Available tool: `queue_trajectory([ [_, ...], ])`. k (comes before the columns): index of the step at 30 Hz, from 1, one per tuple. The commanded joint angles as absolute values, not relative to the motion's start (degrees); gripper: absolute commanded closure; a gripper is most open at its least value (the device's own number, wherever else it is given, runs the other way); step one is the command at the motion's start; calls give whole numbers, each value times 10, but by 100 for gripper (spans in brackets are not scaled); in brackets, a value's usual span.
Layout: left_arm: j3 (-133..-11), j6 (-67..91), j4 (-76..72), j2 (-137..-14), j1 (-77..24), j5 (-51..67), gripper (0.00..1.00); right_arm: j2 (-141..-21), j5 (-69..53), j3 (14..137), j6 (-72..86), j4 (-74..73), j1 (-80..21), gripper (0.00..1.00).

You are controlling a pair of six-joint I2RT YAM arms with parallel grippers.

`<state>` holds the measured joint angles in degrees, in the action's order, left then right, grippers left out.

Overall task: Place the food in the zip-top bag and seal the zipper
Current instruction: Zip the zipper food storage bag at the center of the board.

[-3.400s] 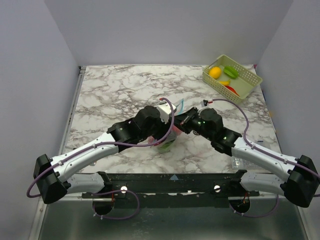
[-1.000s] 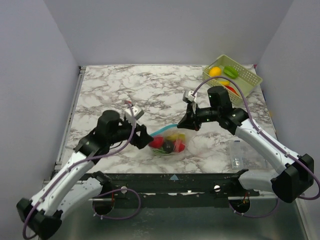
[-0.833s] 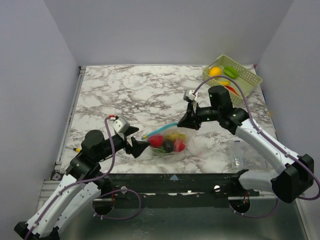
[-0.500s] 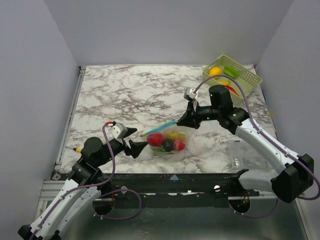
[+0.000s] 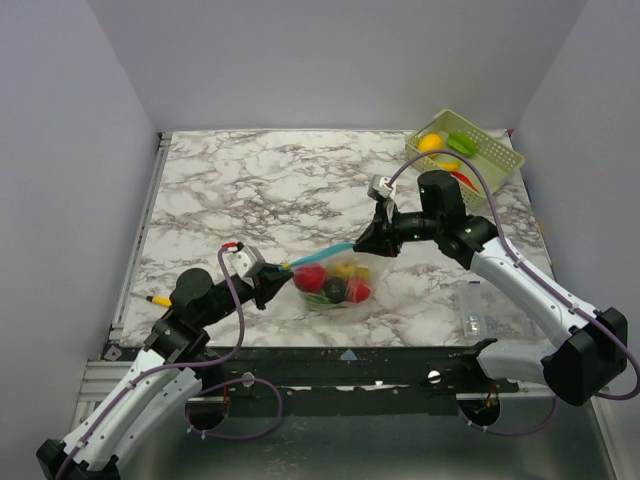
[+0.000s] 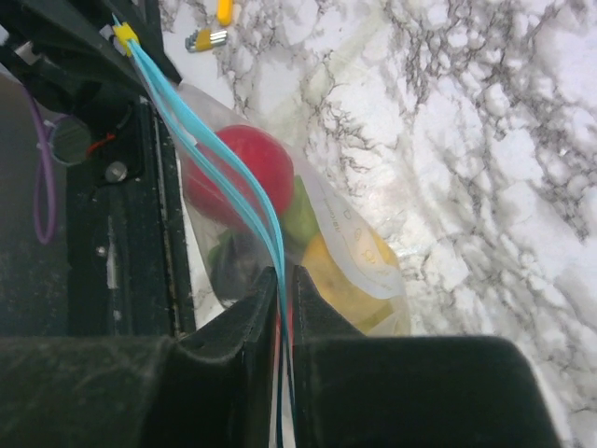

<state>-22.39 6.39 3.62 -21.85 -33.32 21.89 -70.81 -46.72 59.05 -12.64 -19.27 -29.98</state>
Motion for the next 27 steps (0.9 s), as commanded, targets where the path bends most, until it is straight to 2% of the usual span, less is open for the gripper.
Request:
queue_trajectory([
  [1, -244, 38, 32, -250, -330, 250, 96, -719, -458, 599, -102, -174, -298, 78],
  [4, -242, 33, 28, -254, -329, 268, 100, -728, -441, 630, -100, -186, -312, 59],
  [7, -240, 33, 25, -248, -329, 273, 100, -718, -416, 647, -111, -169, -357, 47],
  [9, -236, 33, 20, -239, -329, 273, 100, -721, -424, 663, -120, -162, -392, 43],
  [16, -235, 33, 18, -231, -328, 285, 100, -767, -446, 701, -166, -113, -499, 41],
  [27, -239, 44, 25, -233, -324, 275, 100, -841, -457, 749, -204, -140, -533, 52],
])
